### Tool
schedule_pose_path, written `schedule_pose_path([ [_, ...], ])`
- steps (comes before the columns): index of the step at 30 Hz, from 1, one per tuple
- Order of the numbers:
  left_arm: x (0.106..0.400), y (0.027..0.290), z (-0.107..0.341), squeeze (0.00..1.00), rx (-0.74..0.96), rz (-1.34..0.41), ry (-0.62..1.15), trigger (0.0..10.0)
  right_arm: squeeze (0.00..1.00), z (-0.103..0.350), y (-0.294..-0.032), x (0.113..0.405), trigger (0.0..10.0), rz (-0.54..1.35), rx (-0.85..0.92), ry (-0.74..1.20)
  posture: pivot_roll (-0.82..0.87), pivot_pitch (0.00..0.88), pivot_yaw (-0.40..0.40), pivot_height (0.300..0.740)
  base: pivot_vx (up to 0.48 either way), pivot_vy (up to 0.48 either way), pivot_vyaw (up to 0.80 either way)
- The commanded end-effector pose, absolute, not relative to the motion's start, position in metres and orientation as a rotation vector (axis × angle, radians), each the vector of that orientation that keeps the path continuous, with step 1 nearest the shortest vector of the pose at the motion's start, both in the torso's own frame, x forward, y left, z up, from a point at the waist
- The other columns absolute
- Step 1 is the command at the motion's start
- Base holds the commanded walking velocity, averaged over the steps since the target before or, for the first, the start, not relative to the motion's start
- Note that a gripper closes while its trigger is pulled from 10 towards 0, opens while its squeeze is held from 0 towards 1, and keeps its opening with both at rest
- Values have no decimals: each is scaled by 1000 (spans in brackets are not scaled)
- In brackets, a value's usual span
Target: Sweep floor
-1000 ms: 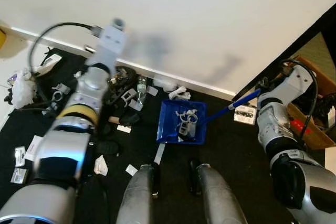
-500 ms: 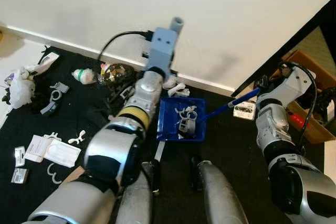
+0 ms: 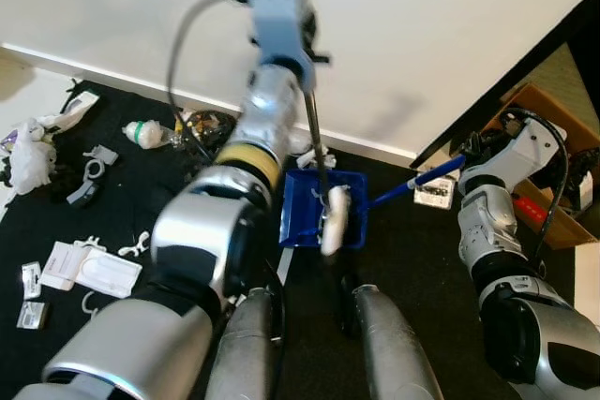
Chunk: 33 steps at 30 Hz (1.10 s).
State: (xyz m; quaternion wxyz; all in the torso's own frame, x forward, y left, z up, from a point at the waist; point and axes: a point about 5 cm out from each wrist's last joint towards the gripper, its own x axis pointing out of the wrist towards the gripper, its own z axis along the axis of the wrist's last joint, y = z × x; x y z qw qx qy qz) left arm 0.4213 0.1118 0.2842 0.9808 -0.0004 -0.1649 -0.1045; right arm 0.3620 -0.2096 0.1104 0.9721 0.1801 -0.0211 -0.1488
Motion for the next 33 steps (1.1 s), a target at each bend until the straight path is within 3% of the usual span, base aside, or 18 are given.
schedule_pose_path([
  [1,422,129,290,0,213,-249,-328,10000,0,83,-206,350,10000,-309,381,71,-24,344,-35,740,0,0,0],
  [6,422,139,288,0,280,-251,-309,10000,0,82,-206,350,10000,-308,382,73,-18,340,-34,740,0,0,0],
  [7,422,154,285,0,355,-218,-282,10000,0,81,-205,349,10000,-306,384,75,-18,342,-32,740,0,0,0],
  [10,422,154,285,0,355,-218,-282,10000,0,81,-205,349,10000,-306,384,75,-18,342,-32,740,0,0,0],
  [11,421,170,279,0,427,-183,-249,10000,0,80,-203,349,10000,-305,389,77,-20,365,-33,740,0,0,0],
  [14,421,170,279,0,427,-183,-249,10000,0,80,-203,349,10000,-305,389,77,-20,365,-33,740,0,0,0],
  [15,419,186,272,0,503,-157,-210,10000,0,79,-201,349,10000,-304,394,79,-22,363,-24,740,0,0,0],
  [19,419,186,272,0,503,-157,-210,10000,0,79,-201,349,10000,-304,394,79,-22,363,-24,740,0,0,0],
  [20,416,193,259,0,586,-136,-201,10000,0,79,-200,348,10000,-302,397,74,-44,393,-32,740,0,0,0],
  [27,407,182,204,0,839,-174,-125,10000,0,83,-196,348,10000,-301,430,29,-104,446,-32,740,0,0,0],
  [33,403,172,180,0,898,-227,-71,10000,0,83,-189,347,10000,-274,426,19,-99,438,-32,740,0,0,0],
])
